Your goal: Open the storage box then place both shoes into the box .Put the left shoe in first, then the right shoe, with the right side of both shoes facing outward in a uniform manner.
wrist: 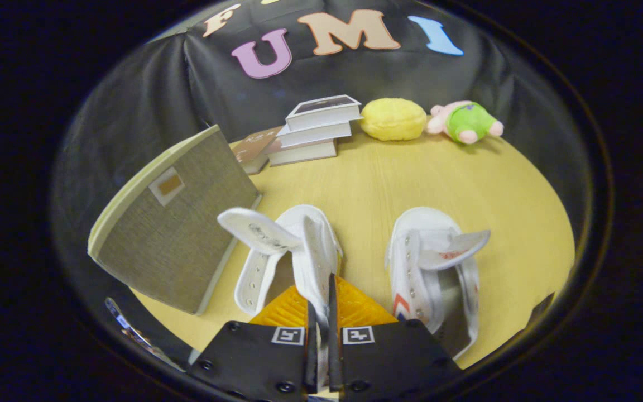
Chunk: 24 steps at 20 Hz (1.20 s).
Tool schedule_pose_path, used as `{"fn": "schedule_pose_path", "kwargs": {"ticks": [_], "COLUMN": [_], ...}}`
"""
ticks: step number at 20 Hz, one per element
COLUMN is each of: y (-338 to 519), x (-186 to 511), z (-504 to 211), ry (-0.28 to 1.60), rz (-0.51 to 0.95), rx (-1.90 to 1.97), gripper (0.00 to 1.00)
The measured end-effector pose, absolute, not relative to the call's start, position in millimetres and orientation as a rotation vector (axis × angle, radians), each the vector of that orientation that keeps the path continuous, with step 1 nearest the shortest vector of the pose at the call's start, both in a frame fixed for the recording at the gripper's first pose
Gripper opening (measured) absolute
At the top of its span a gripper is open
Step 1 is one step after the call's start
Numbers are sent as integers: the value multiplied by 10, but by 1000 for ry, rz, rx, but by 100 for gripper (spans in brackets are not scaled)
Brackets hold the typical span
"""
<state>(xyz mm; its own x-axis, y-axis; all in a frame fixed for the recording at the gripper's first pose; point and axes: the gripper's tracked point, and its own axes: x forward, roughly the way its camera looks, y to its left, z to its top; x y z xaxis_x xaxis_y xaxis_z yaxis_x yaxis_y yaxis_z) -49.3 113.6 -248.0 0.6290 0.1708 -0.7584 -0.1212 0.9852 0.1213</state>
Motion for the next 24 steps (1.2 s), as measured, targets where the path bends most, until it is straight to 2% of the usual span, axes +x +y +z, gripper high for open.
{"fn": "schedule_pose_path", "kwargs": {"ticks": [4, 12, 19, 24], "y": [1398, 1474, 1614, 2060], "x": [-633, -569, -340, -278], "z": [-2511, -2257, -1385, -798], "ry": [949, 887, 728, 662], "rz": [236, 255, 288, 363], "rx": [256, 274, 328, 322], "gripper": [9, 7, 7, 7]}}
